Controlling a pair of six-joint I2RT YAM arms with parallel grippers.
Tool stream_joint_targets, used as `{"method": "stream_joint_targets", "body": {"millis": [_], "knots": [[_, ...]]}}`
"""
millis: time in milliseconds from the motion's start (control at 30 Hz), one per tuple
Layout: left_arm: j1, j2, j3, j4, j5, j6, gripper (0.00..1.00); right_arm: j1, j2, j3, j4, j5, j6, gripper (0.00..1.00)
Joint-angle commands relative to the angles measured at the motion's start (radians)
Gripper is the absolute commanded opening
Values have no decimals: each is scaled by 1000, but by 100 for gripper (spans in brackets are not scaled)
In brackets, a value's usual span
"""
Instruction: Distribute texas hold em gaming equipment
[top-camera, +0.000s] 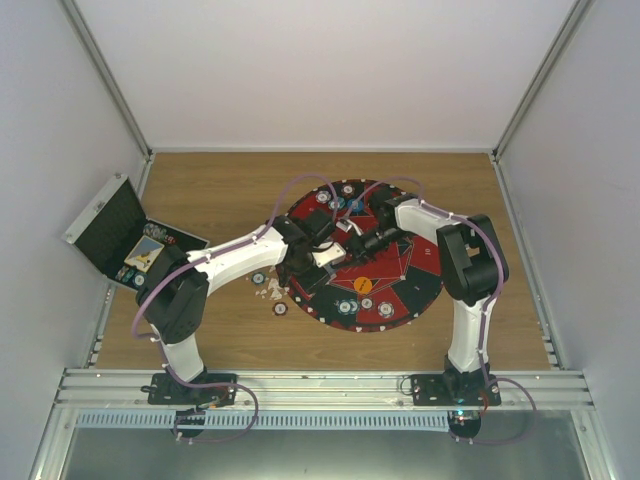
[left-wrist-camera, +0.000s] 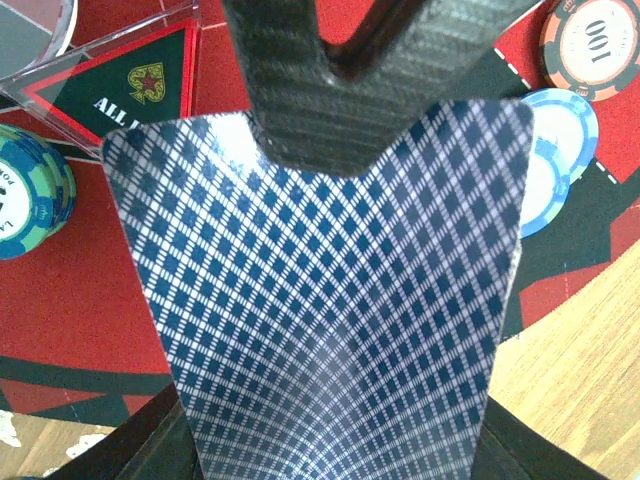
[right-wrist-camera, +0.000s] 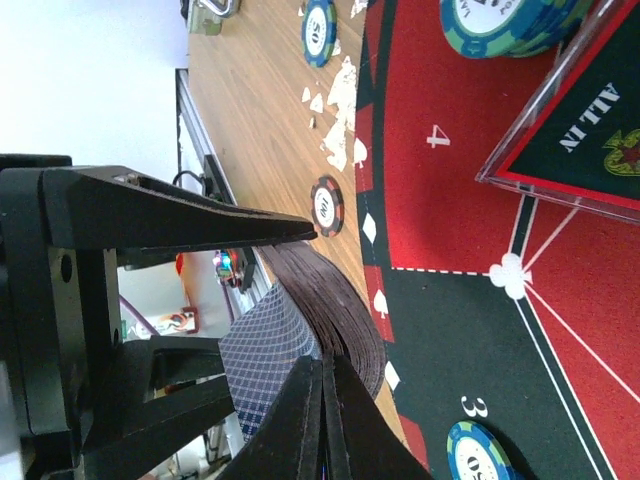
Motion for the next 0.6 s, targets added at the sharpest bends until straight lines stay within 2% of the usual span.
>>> {"method": "stream_joint_targets", "body": {"millis": [0, 267, 433, 567], "knots": [[3, -17, -10, 17, -28, 14, 51, -31, -35, 6, 24, 68, 47, 0], [38, -28, -32, 18, -55, 11, 51, -186, -112, -21, 79, 90, 115, 1], [119, -37, -47, 11, -79, -8, 50, -301, -192, -101, 276, 170, 325, 1], [185, -53, -39, 4, -76, -16, 51, -317, -221, -153, 460, 216, 523, 1]]}}
